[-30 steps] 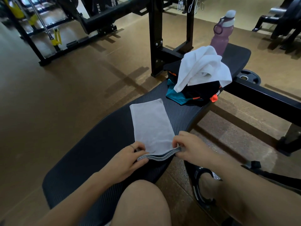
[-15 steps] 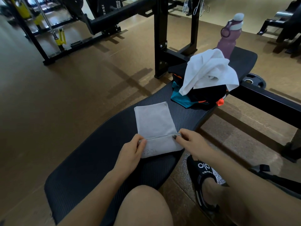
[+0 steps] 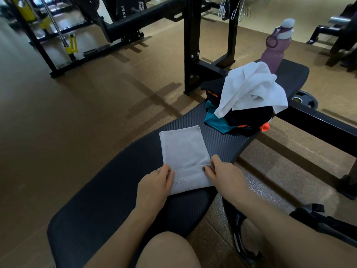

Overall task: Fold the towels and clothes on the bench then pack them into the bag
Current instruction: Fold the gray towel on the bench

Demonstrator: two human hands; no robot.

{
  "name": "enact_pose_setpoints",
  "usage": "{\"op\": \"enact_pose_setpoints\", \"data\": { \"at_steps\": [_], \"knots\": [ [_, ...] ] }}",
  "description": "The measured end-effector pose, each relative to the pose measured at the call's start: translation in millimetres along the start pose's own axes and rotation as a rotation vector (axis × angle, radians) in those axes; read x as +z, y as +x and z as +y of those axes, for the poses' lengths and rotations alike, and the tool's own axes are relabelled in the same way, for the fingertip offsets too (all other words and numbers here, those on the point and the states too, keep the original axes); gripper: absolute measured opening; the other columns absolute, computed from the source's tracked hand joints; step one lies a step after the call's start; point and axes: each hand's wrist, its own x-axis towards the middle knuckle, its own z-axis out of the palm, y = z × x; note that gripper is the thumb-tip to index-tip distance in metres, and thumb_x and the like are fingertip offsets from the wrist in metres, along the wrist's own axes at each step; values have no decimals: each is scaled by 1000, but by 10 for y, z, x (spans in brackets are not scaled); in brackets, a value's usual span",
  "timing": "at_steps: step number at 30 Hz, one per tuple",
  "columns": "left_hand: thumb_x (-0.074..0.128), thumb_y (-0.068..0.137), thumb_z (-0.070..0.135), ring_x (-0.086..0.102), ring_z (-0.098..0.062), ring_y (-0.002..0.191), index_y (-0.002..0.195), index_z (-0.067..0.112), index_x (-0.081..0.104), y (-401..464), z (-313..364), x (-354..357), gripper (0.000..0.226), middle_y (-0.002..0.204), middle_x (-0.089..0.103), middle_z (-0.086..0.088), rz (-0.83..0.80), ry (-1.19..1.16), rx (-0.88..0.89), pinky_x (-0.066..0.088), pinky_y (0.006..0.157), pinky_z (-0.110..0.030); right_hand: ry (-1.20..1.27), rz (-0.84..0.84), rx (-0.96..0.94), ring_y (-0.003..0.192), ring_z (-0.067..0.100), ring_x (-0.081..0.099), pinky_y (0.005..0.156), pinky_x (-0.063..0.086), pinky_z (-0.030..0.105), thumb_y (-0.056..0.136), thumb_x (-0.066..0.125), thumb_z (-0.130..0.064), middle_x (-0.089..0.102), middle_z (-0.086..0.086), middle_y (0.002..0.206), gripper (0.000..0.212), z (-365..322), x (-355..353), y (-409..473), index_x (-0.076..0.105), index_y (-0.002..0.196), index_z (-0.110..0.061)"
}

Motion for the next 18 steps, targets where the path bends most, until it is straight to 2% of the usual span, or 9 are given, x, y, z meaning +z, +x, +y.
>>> {"op": "enact_pose_setpoints", "data": {
  "at_steps": [2,4,7,10,12,13,14,16,18],
  "knots": [
    [60,99,28,48,-12,56,91,21,55,34,6,7,12,75,53,7,42,39,43,45,50,-33,-61,110,-56,64,23,53,52,31,34,96,58,-38,47,-5,77,30,-21,-14,20,34,89,-22],
    [69,91,16,45,-17,61,89,17,56,86,30,19,13,79,50,1,82,128,134,38,53,-32,-220,207,-175,63,23,51,54,27,30,80,76,-22,46,-1,78,35,-50,-12,36,41,85,-20],
    [72,74,3,47,-23,70,88,14,57,153,52,-25,23,86,54,-5,91,233,372,38,63,-33,-350,243,-346,70,23,45,62,27,33,66,78,-6,47,2,81,37,-61,27,23,48,83,-18],
    [75,71,10,54,-22,78,96,15,63,176,-9,-91,28,94,60,-3,-19,228,563,45,70,-31,-348,264,-412,74,23,47,66,32,35,69,75,-9,53,0,80,27,-14,33,-9,53,80,-19],
    [69,84,19,58,-19,87,104,17,66,147,-99,-152,21,103,62,0,-104,184,593,48,80,-29,-275,254,-440,75,23,50,68,36,36,71,71,-12,54,-2,79,19,18,-4,-25,54,78,-19],
    [61,92,28,59,-18,95,112,17,66,111,-139,-198,23,110,63,1,-155,145,581,49,88,-30,-221,224,-458,78,23,52,71,38,35,71,67,-15,55,-2,81,14,31,-34,-44,55,78,-19],
    [54,96,39,59,-18,106,122,17,65,73,-174,-237,35,119,63,1,-206,112,559,49,98,-31,-178,171,-476,85,23,53,78,40,35,71,63,-21,56,-3,86,13,39,-70,-75,58,82,-19],
    [51,92,58,54,-16,124,137,17,59,16,-229,-300,61,135,58,1,-274,118,534,40,112,-32,-181,27,-497,104,19,50,97,39,34,68,57,-35,54,-3,103,37,37,-121,-151,61,101,-20],
    [56,86,55,51,-16,127,137,17,57,-6,-243,-289,64,137,55,1,-286,103,494,37,113,-29,-224,-51,-499,115,18,45,107,34,33,64,57,-39,50,-4,115,54,35,-116,-175,57,115,-22]
  ]
}}
